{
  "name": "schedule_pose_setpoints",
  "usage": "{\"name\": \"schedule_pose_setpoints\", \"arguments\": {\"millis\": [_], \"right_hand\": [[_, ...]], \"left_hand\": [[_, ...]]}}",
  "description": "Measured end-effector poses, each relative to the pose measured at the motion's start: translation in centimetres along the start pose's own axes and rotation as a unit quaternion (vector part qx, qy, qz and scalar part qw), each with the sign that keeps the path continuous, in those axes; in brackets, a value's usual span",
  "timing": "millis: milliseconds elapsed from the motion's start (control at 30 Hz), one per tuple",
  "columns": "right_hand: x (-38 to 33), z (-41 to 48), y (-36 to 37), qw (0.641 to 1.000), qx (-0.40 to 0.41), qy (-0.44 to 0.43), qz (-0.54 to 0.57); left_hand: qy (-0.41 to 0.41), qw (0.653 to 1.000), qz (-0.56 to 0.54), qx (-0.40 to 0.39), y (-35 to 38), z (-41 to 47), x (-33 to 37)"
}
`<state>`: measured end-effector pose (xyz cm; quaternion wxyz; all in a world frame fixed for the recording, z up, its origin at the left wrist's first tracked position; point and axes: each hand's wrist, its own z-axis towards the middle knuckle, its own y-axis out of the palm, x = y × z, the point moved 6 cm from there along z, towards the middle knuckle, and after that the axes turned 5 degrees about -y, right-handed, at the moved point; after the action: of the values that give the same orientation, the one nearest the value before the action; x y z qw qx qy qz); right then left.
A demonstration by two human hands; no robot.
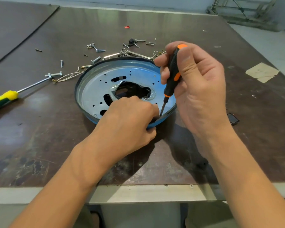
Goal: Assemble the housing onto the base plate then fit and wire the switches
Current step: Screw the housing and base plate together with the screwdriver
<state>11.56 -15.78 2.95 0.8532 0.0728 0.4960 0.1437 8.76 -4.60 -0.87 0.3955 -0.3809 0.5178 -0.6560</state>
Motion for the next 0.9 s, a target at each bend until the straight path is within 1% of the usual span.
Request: {"name": "schedule_pose_setpoints", "arguments": {"millis": [133,233,267,333,400,433,467,500,533,567,600,633,667,700,733,767,833,900], "right_hand": [[-0.1,-0.1,0.2,1.000,0.019,-0.019,-0.009],[-0.3,-0.4,-0.2,0.996,0.073,-0.039,-0.033],[-0.3,-0.3,-0.4,0.995,0.079,-0.036,-0.038],[-0.6,0.0,-0.6,0.998,0.061,-0.024,-0.006],[-1.8,0.9,-1.7,0.995,0.061,-0.024,0.071],[-2.5,1.3,-2.7,0.993,0.068,-0.024,0.093],[-3.1,1.7,-3.9,0.994,0.070,-0.024,0.082],[-3.6,2.0,-5.2,0.997,0.072,-0.023,0.034],[-3.9,2.2,-6.5,0.996,0.073,-0.017,-0.052],[-3.8,2.3,-7.7,0.980,0.067,-0.006,-0.186],[-3.2,2.3,-8.9,0.933,0.045,0.017,-0.357],[-2.1,2.2,-9.9,0.855,0.008,0.060,-0.515],[-0.7,1.8,-11.0,0.777,-0.027,0.125,-0.616],[0.5,1.2,-11.9,0.727,-0.050,0.192,-0.658],[1.4,0.6,-12.4,0.703,-0.062,0.245,-0.665],[1.9,0.3,-12.8,0.693,-0.066,0.278,-0.662],[2.2,-0.1,-13.0,0.676,-0.074,0.317,-0.661],[2.3,-0.3,-12.9,0.662,-0.085,0.342,-0.662]], "left_hand": [[0.000,1.000,0.006,0.005,0.0,-0.1,-0.1],[0.001,1.000,0.005,0.011,-0.1,-0.2,-0.1],[0.002,1.000,0.000,0.013,-0.2,-0.2,-0.1],[0.010,1.000,-0.007,0.016,-0.3,-0.4,0.0],[0.020,0.999,-0.015,0.022,-0.3,-0.5,0.0],[0.023,0.999,-0.017,0.025,-0.3,-0.6,0.1],[0.027,0.999,-0.017,0.025,-0.3,-0.6,0.1],[0.032,0.999,-0.015,0.023,-0.2,-0.7,0.2],[0.036,0.999,-0.013,0.020,-0.2,-0.7,0.2],[0.039,0.999,-0.011,0.019,-0.2,-0.8,0.3],[0.040,0.999,-0.011,0.020,-0.2,-0.8,0.4],[0.039,0.999,-0.010,0.021,-0.2,-0.8,0.5],[0.037,0.999,-0.008,0.019,-0.2,-0.8,0.6],[0.034,0.999,-0.008,0.016,-0.1,-0.8,0.7],[0.030,0.999,-0.009,0.013,0.0,-0.8,0.8],[0.024,1.000,-0.013,0.015,0.0,-0.9,0.9],[0.002,0.999,-0.036,0.025,-0.2,-1.0,1.0],[-0.013,0.995,-0.087,0.037,-0.8,-1.1,1.0]]}}
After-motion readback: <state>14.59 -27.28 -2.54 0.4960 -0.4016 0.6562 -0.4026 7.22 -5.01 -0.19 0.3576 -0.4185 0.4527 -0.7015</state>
